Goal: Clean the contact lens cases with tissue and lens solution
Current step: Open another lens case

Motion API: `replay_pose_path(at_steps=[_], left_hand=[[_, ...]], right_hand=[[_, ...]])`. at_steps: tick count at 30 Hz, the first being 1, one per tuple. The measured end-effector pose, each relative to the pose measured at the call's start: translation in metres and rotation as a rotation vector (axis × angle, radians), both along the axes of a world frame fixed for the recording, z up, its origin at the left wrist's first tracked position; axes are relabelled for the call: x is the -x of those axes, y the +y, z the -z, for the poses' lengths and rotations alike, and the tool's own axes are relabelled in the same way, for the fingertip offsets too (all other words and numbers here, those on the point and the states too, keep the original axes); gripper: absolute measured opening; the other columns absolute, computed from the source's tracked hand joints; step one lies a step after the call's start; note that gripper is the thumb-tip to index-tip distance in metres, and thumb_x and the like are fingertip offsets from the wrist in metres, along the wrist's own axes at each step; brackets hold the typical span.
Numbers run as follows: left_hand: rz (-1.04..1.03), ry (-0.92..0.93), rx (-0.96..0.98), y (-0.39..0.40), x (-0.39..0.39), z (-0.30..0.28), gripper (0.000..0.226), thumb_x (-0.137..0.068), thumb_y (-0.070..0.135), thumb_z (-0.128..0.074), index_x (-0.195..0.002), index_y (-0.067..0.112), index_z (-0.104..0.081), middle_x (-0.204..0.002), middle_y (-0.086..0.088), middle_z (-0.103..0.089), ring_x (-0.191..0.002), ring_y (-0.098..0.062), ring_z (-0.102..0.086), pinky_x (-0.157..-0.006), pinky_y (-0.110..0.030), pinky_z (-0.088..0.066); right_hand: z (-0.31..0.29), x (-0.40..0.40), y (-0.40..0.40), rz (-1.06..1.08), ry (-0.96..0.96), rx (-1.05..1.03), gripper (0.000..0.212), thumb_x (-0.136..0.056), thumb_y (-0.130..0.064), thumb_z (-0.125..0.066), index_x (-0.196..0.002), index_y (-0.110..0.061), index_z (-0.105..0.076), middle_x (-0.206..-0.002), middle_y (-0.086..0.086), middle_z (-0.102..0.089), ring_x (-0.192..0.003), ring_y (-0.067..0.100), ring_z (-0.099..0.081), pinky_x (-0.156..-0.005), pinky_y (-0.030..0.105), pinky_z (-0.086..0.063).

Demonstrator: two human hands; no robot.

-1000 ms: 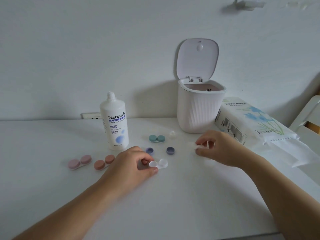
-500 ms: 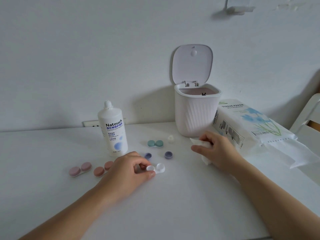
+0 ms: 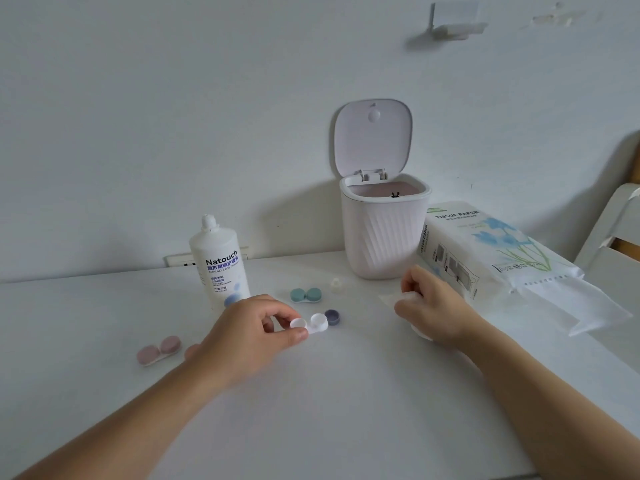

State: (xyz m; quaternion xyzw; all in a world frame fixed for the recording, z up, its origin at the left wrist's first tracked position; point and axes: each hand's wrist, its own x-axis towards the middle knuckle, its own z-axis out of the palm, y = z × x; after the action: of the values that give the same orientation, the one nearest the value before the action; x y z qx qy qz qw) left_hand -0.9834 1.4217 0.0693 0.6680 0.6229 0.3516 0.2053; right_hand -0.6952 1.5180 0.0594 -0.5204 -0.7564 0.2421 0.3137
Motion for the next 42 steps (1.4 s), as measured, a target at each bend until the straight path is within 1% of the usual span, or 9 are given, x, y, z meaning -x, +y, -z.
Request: replay_pose_path(at_steps=[3, 7, 12, 16, 24, 33, 36, 38, 42], left_hand=[[0.016, -0.002, -0.026, 0.004, -0.001, -0.009, 0.011, -0.08, 0.033, -0.083, -0.077, 0.037, -0.074, -0.076, 0.02, -0.061, -0.056, -0.002, -0.047, -0.055, -0.012, -0.038], [0.048, -0.034, -0.002, 0.011, -0.002, -0.025, 0.008, -0.084, 0.036, -0.08, -0.079, 0.037, -0.074, -0.051, 0.015, -0.058, -0.043, -0.004, -0.041, -0.044, -0.01, -0.028], [0.053, -0.134, -0.015, 0.027, -0.006, -0.05, 0.007, -0.083, 0.033, -0.082, -0.084, 0.037, -0.076, -0.075, 0.005, -0.075, -0.062, -0.007, -0.066, -0.069, -0.025, -0.049], [0.067, -0.132, -0.02, 0.045, -0.01, -0.073, 0.009, -0.086, 0.03, -0.078, -0.082, 0.037, -0.075, -0.077, 0.003, -0.078, -0.06, -0.01, -0.068, -0.056, -0.014, -0.046], [0.014, -0.38, 0.005, 0.086, -0.023, -0.113, 0.01, -0.086, 0.021, -0.079, -0.092, 0.013, -0.079, -0.082, -0.005, -0.079, -0.066, -0.013, -0.07, -0.063, -0.023, -0.055], [0.013, -0.578, 0.12, 0.147, -0.052, -0.143, 0.008, -0.085, 0.009, -0.078, -0.09, 0.004, -0.074, -0.071, -0.004, -0.072, -0.059, -0.009, -0.065, -0.054, -0.018, -0.052], [0.01, -0.527, 0.162, 0.165, -0.061, -0.15, 0.02, -0.084, 0.008, -0.08, -0.101, 0.0, -0.074, -0.071, -0.004, -0.073, -0.06, -0.009, -0.066, -0.055, -0.019, -0.053], [0.022, -0.402, 0.15, 0.173, -0.067, -0.153, 0.024, -0.081, 0.006, -0.082, -0.103, 0.0, -0.073, -0.069, -0.004, -0.074, -0.059, -0.01, -0.068, -0.058, -0.021, -0.056], [0.069, 0.149, -0.083, 0.185, -0.079, -0.157, 0.02, -0.074, 0.016, -0.084, -0.092, 0.02, -0.076, -0.071, 0.004, -0.075, -0.066, -0.008, -0.069, -0.072, -0.028, -0.059]], right_hand=[[0.002, -0.001, 0.001, 0.017, -0.007, 0.04, 0.017, -0.075, -0.018, -0.066, -0.075, -0.023, -0.05, -0.065, -0.008, -0.054, -0.054, 0.01, -0.046, -0.052, 0.026, -0.04], [0.005, -0.001, 0.004, 0.052, 0.055, 0.056, 0.011, -0.076, -0.022, -0.068, -0.075, -0.026, -0.059, -0.06, -0.011, -0.059, -0.042, 0.003, -0.049, -0.039, 0.019, -0.041], [0.005, -0.002, 0.004, 0.026, 0.114, -0.013, 0.013, -0.082, -0.022, -0.077, -0.08, -0.025, -0.065, -0.068, -0.012, -0.062, -0.054, -0.007, -0.053, -0.049, 0.008, -0.042], [0.004, -0.002, 0.003, 0.016, 0.108, -0.021, 0.013, -0.083, -0.023, -0.078, -0.08, -0.026, -0.065, -0.069, -0.013, -0.062, -0.058, -0.01, -0.053, -0.056, 0.008, -0.042], [0.005, -0.001, 0.003, -0.011, 0.089, -0.013, 0.014, -0.083, -0.022, -0.076, -0.077, -0.028, -0.065, -0.067, -0.013, -0.062, -0.057, -0.009, -0.053, -0.054, 0.007, -0.042], [0.009, -0.002, 0.007, -0.019, 0.067, -0.018, 0.018, -0.082, -0.028, -0.076, -0.072, -0.033, -0.062, -0.065, -0.03, -0.06, -0.057, -0.011, -0.053, -0.055, 0.005, -0.041], [0.01, -0.001, 0.008, -0.044, 0.071, -0.015, 0.018, -0.082, -0.027, -0.075, -0.072, -0.032, -0.061, -0.062, -0.029, -0.059, -0.057, -0.008, -0.052, -0.057, 0.007, -0.041], [0.011, -0.001, 0.009, -0.049, 0.068, -0.02, 0.018, -0.082, -0.027, -0.074, -0.071, -0.032, -0.06, -0.062, -0.029, -0.058, -0.058, -0.007, -0.051, -0.057, 0.008, -0.04], [0.01, -0.001, 0.009, -0.058, 0.074, -0.022, 0.017, -0.082, -0.028, -0.074, -0.071, -0.031, -0.06, -0.064, -0.028, -0.059, -0.059, -0.007, -0.052, -0.057, 0.009, -0.041]])
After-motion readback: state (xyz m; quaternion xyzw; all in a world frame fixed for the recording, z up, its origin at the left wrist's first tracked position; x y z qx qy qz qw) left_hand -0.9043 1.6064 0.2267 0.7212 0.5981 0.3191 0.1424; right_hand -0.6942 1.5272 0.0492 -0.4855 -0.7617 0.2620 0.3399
